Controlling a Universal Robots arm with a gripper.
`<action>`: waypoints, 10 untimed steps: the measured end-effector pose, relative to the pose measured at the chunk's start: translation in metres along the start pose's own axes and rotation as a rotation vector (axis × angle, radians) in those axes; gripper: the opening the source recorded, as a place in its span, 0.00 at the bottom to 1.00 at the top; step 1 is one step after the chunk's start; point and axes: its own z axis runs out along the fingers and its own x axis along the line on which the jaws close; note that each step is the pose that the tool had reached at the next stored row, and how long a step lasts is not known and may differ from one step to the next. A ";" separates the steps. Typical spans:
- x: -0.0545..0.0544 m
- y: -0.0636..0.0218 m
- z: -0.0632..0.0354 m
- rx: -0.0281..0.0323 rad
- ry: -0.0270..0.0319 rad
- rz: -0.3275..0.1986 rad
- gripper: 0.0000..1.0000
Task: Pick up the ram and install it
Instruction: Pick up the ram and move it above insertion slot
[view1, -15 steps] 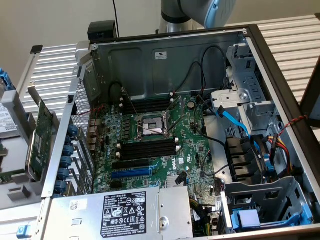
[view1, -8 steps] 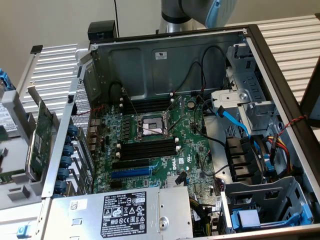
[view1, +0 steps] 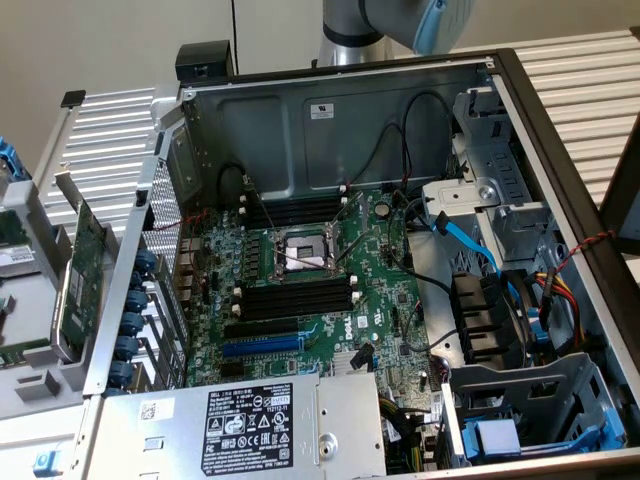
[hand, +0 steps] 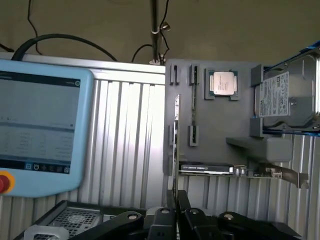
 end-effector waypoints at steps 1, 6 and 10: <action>0.000 -0.0041 -0.0017 -0.0004 0.0000 0.000 0.14; 0.001 -0.0139 -0.0028 -0.0009 0.0001 -0.001 0.14; 0.000 -0.0224 -0.0031 -0.0011 0.0003 -0.001 0.14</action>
